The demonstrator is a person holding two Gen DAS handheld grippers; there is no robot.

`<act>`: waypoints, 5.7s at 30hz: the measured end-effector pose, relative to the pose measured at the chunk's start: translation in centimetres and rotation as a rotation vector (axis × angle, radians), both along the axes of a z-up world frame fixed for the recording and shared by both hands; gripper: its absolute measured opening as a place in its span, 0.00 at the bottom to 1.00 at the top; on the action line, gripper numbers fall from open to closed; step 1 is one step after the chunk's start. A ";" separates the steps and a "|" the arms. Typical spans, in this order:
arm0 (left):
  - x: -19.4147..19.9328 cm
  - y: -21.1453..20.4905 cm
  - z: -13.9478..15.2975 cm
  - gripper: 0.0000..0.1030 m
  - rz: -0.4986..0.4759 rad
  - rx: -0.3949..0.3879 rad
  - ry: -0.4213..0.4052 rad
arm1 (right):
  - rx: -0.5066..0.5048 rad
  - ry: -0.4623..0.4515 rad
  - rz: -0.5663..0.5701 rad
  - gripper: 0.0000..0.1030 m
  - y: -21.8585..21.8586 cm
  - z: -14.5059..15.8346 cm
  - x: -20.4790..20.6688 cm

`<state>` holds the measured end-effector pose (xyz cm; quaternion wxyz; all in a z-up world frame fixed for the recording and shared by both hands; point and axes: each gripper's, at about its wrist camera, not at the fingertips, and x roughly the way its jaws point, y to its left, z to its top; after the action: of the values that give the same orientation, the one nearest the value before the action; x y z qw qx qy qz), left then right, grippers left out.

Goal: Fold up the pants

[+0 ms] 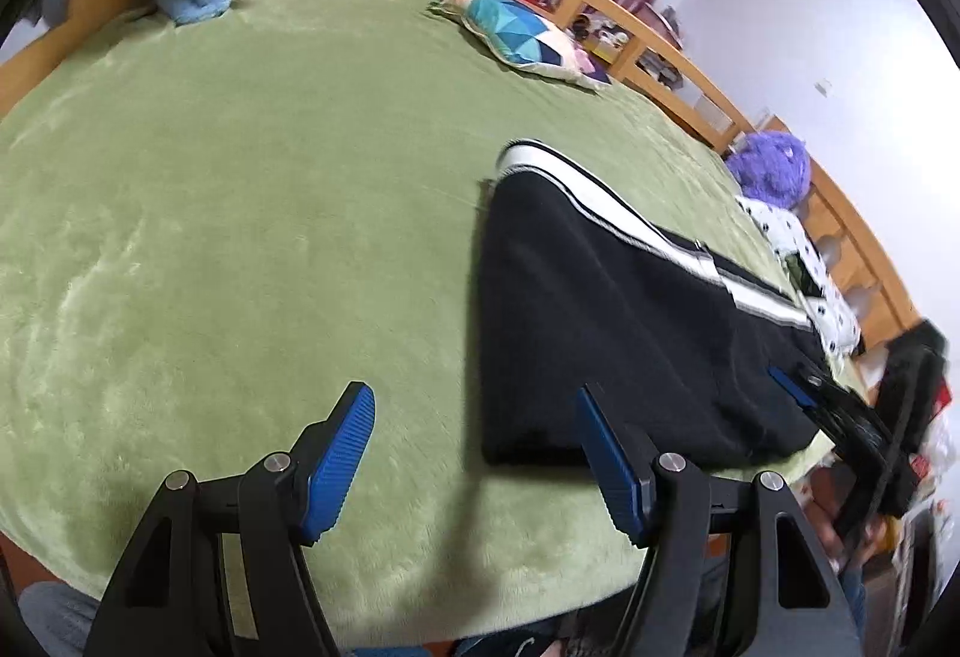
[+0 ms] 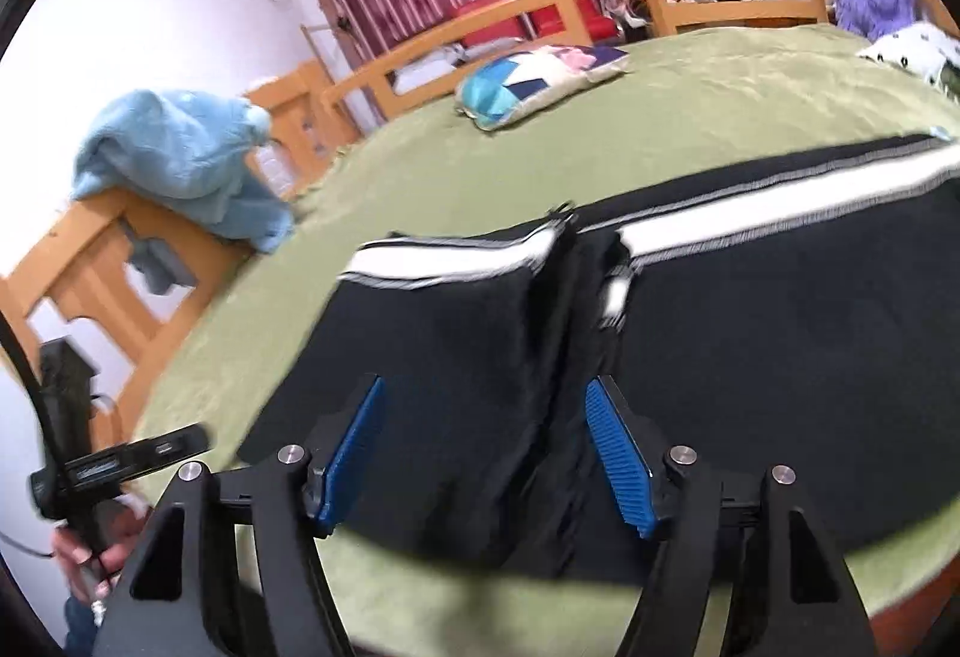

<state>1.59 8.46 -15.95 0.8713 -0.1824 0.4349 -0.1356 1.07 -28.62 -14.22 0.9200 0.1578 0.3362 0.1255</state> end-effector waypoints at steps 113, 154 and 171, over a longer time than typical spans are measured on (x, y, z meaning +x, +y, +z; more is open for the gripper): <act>3.0 6.4 -2.4 0.69 0.049 0.238 0.090 | -0.383 0.117 -0.244 0.49 -4.0 3.4 1.1; -2.5 8.7 1.2 0.69 0.117 0.166 0.027 | -0.019 0.037 0.058 0.32 7.1 1.6 1.2; 3.9 3.6 4.2 0.69 0.056 0.182 -0.080 | -0.201 0.013 0.093 0.53 6.5 0.3 4.0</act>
<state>5.50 12.08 -11.71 0.9044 -0.1089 0.4051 -0.0782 5.05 -22.13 -13.90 0.9221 0.0498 0.3601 0.1327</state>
